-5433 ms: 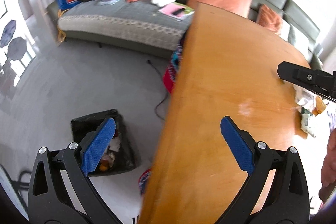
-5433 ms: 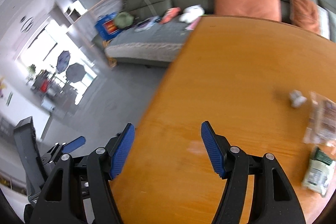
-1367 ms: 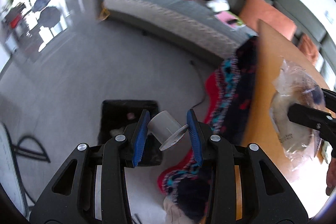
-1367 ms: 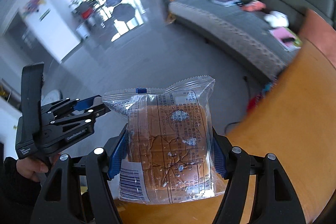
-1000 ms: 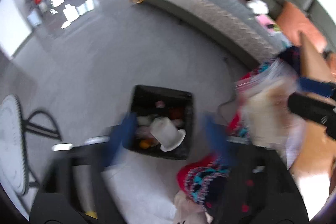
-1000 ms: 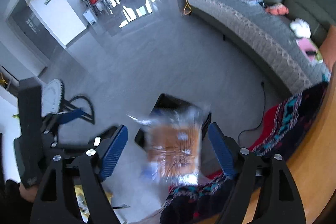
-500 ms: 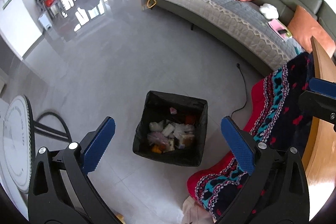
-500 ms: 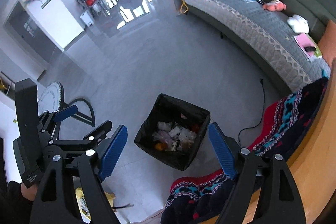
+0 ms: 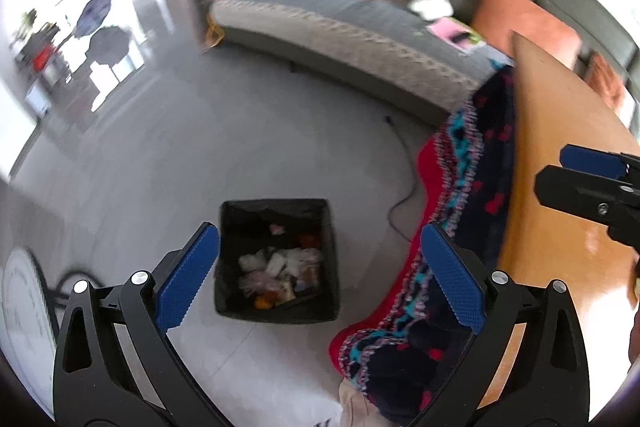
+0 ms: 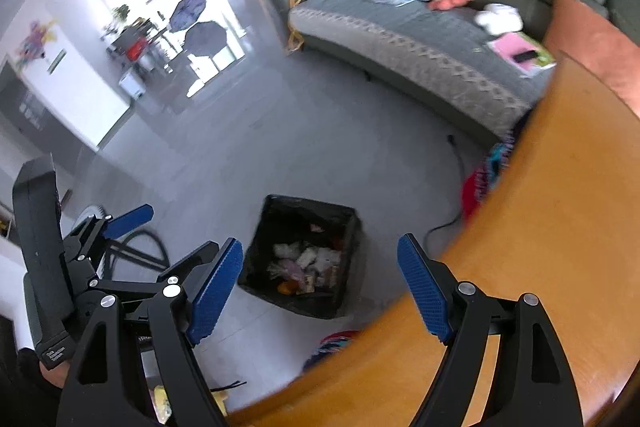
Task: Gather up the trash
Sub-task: 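Move both open tools back over the table toward the green-white packet, then grasp the green-white snack packet with the left tool while the right tool grasps the yellow cup, then carry packet and cup over the black bin and open both tools, then move both open tools from the bin back over the empty table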
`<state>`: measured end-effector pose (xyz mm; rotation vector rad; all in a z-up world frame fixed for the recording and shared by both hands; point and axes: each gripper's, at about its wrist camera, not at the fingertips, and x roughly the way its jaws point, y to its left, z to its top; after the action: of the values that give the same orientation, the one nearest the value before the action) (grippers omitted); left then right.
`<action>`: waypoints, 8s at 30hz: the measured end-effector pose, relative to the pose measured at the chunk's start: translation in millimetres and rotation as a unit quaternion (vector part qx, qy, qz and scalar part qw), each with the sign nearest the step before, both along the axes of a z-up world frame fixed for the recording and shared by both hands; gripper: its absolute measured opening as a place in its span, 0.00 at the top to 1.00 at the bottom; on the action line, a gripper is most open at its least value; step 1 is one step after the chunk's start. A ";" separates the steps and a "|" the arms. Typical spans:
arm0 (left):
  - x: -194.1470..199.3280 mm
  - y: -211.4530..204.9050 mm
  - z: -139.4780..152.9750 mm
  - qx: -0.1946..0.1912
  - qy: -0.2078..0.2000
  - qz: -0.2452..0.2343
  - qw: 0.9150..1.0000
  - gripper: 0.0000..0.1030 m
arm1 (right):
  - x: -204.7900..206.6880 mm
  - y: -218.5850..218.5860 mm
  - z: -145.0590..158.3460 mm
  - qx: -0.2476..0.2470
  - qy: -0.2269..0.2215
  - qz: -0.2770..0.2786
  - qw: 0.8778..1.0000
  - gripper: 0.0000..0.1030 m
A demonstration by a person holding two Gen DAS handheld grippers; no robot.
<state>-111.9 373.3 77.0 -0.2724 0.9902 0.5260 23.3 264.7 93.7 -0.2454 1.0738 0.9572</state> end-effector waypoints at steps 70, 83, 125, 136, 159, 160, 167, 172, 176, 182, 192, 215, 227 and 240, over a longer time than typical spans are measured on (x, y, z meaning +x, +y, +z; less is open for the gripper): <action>225.8 -529.8 -54.5 -0.044 0.107 -0.648 0.753 0.44 | 107.0 -639.9 -56.7 0.043 0.115 -0.526 0.841 0.38; 213.3 -495.6 -33.0 -0.066 0.083 -0.595 0.797 0.44 | 119.2 -638.0 -64.2 0.114 0.133 -0.539 0.824 0.79; 63.9 -141.4 28.9 -0.092 -0.043 -0.239 0.966 0.44 | 88.7 -216.9 30.4 0.103 0.089 -0.188 0.973 0.97; -13.8 -37.4 19.4 -0.092 -0.047 -0.115 0.988 0.44 | 46.5 -73.0 25.6 0.089 0.106 -0.069 0.988 0.97; -93.0 99.5 -26.4 -0.093 -0.009 0.095 0.991 0.28 | -45.0 139.4 -4.9 -0.009 0.147 0.127 0.981 0.92; -92.6 104.1 -27.0 -0.089 -0.002 0.104 0.991 0.05 | -47.3 146.6 -6.7 -0.020 0.138 0.126 0.982 0.74; -102.5 120.0 -15.7 -0.062 -0.013 0.142 0.988 0.06 | -55.1 149.3 -6.3 -0.015 0.116 0.127 0.985 0.49; -108.7 120.3 -15.4 -0.064 -0.013 0.143 0.988 0.06 | -53.8 142.2 -7.4 -0.018 0.117 0.121 0.986 0.47; -105.2 116.2 -18.1 -0.071 -0.013 0.135 0.988 0.06 | -52.9 132.7 -7.2 -0.022 0.114 0.112 0.987 0.45; -98.0 106.9 -14.7 -0.068 -0.014 0.117 0.991 0.06 | -46.5 113.2 2.0 -0.008 0.114 0.095 0.989 0.45; -76.5 76.2 8.6 -0.049 -0.027 0.072 0.996 0.06 | -23.4 54.5 19.8 0.019 0.105 0.043 0.993 0.42; 68.6 -126.5 30.2 -0.059 -0.034 -0.178 0.982 0.06 | 50.3 -201.2 32.7 0.037 0.057 -0.176 0.982 0.24; 116.7 -240.0 20.5 -0.079 -0.025 -0.276 0.958 0.06 | 57.8 -322.4 9.8 0.005 0.018 -0.280 0.960 0.19; 133.9 -324.0 -23.4 -0.064 -0.013 -0.307 0.949 0.06 | 40.5 -424.7 -53.7 -0.041 -0.025 -0.371 0.928 0.17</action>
<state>22.0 49.3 53.5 -0.0732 1.0234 -0.1101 63.8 -160.0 40.0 0.0759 1.0411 0.2230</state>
